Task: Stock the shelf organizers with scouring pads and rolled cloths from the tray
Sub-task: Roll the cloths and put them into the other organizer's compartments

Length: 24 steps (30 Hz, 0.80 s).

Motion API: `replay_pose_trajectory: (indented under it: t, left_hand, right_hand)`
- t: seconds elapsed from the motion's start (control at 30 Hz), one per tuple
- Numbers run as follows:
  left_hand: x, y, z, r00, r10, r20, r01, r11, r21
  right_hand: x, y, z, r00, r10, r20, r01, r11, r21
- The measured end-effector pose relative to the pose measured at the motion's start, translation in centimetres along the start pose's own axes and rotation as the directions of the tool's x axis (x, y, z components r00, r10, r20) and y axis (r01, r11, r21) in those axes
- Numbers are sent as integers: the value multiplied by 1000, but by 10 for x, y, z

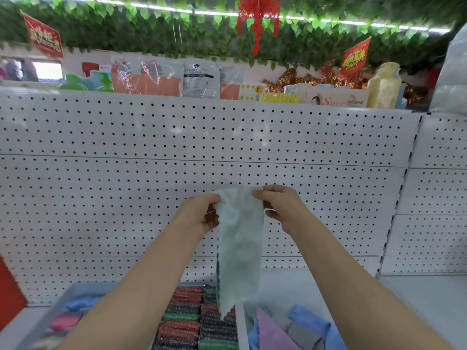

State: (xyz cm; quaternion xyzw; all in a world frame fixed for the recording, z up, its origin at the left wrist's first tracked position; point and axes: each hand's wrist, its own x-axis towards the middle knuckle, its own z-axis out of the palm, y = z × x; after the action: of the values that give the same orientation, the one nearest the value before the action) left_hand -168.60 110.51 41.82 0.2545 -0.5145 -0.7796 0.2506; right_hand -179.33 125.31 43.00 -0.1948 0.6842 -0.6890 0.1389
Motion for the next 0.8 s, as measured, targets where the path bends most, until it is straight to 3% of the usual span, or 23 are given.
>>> replay_pose_trajectory:
  t: [0.07,0.13,0.23,0.3,0.63,0.8]
  left_hand:
    - [4,-7,0,999,-26,-28,25,998,-53]
    - [6,-15,5,984,146,-107,-142,989,47]
    - [-4,-26,16,852,516,-89,-445,803,397]
    - [-7,-30,18,810,586,-22,-504,716,482]
    - [-18,-18,14,938,346,26,-343,914,219]
    - [-18,-13,10,963,269,27,-269,945,184]
  right_hand:
    - [2,8,1,996,44,-77,-41,999,35]
    - [1,16,10,983,-15,-183,24,998,52]
    - [-10,21,29,945,-214,-248,189,975,-121]
    - [-17,22,38,922,-314,-225,267,939,-217]
    - [-29,21,37,918,-393,-60,378,909,-176]
    - [-32,28,39,862,-504,52,486,794,-365]
